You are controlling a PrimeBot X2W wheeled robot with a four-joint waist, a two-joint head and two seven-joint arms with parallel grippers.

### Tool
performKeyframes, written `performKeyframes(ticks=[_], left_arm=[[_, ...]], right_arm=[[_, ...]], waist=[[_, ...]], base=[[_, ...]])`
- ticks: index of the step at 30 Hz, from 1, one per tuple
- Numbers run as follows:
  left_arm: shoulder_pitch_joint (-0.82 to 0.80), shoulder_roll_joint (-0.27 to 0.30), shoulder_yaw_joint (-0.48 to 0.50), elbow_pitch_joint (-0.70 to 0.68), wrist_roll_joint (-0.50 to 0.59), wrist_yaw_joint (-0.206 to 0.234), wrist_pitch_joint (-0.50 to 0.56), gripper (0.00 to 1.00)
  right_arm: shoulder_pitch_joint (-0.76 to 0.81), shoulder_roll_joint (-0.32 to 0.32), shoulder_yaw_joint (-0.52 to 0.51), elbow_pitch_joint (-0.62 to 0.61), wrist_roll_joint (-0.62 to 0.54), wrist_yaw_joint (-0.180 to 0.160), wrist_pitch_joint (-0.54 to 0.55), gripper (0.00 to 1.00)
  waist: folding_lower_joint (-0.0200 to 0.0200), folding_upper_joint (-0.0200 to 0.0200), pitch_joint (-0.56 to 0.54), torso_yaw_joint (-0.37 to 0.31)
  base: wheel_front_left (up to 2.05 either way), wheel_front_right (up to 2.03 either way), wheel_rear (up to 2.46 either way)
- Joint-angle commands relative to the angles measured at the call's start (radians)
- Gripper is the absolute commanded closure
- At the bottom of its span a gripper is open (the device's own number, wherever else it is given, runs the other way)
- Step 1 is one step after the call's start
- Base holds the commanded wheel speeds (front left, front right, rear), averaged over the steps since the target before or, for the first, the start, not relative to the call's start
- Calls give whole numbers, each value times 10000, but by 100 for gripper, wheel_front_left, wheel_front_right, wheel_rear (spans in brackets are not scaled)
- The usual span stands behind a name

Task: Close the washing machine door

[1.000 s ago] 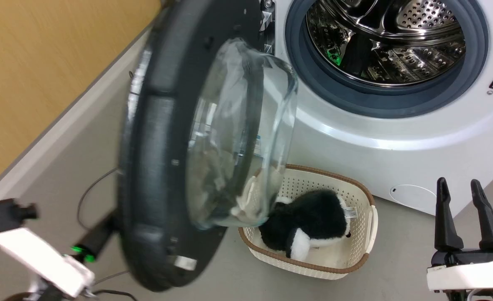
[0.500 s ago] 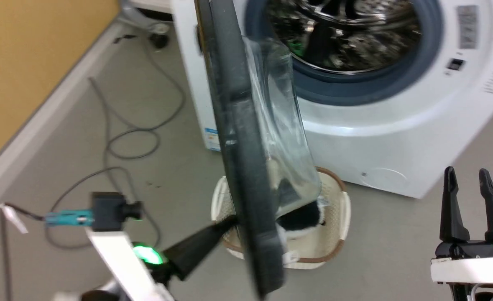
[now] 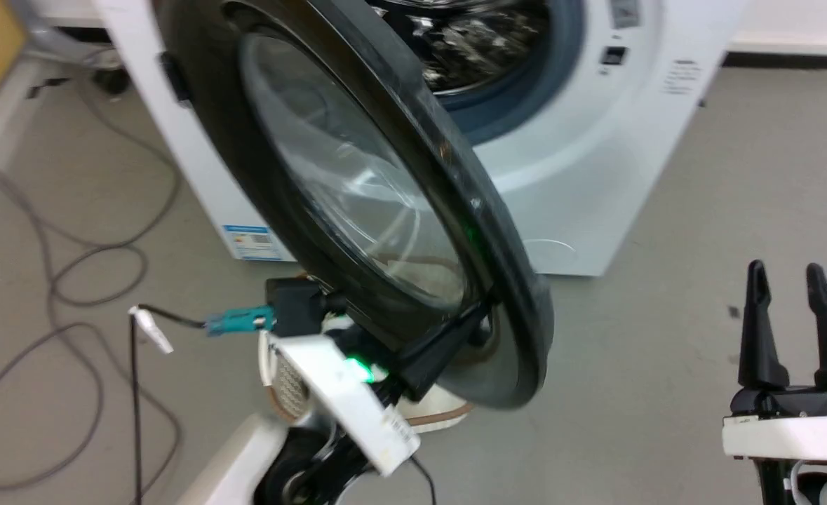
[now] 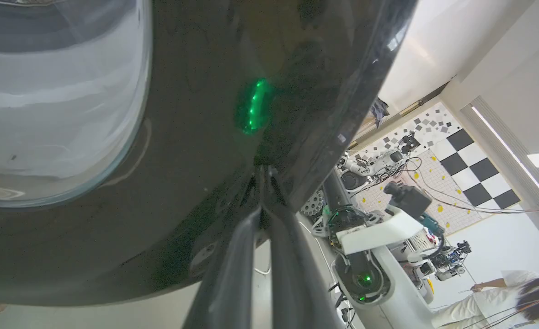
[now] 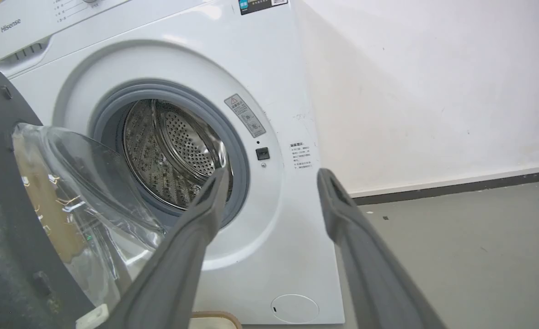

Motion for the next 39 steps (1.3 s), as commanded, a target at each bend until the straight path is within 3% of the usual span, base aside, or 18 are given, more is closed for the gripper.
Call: performKeyframes(ticks=[1, 9, 14, 19, 24, 27, 31, 34, 36, 37, 38, 39], left_arm=[[-336, -81, -191, 350, 14, -44, -303, 100], [-1730, -436, -1166, 3114, -213, -44, -2151, 100], [-2150, -448, -1972, 3767, -625, -44, -2777, 100], [-2276, 53, -2669, 3832, -541, -44, -3591, 100], [-2488, 805, -2885, 4333, 1201, 38, -4865, 100], [-2499, 953, -2009, 4311, 2590, 923, -5054, 100], [-1977, 1011, -81, 3213, 5025, 2390, -5066, 100], [-1434, 1321, 840, 2420, 6883, 3417, -5068, 100], [-957, 1335, 1411, 1891, 7521, 3935, -5069, 100], [-723, 1354, 1722, 1615, 7790, 4181, -5069, 89], [-493, 1400, 1991, 1355, 8089, 4402, -5069, 0], [-241, 1453, 2203, 1159, 8337, 4566, -5069, 0]], right_arm=[[-154, 11, -5, -37, 68, 8, -44, 0], [-267, 11, -3, -13, 131, 8, -44, 0], [-202, 11, -9, 64, 144, 8, -44, 0], [-70, 11, 31, 92, 87, 8, -44, 0], [28, 11, 14, -82, -47, 8, -44, 0], [17, 11, -36, -274, -81, 8, -44, 0], [-149, 11, -87, -597, -198, 8, -44, 0], [-399, 11, -41, -879, -320, 8, -44, 0], [-600, 11, 0, -1081, -406, 8, -44, 0], [-707, 11, 28, -1179, -456, 8, -44, 0], [-817, 11, 38, -1262, -478, 8, -44, 0], [-932, 11, 61, -1345, -475, 8, -44, 0]], waist=[[1, 0, 187, -418], [1, 0, 371, -1082], [1, 0, 256, -1163], [1, 0, 4, -996], [1, 0, -276, -649], [1, 0, -414, -398], [1, 0, -553, -61], [1, 0, -637, 125], [1, 0, -699, 245], [1, 0, -719, 295], [1, 0, -738, 356], [1, 0, -763, 412]], base=[[0, 0, 0], [0, 0, 0], [0, 0, 0], [0, 0, 0], [0, 0, 0], [0, 0, 0], [0, 0, 0], [0, 0, 0], [0, 0, 0], [0, 0, 0], [0, 0, 0], [0, 0, 0]])
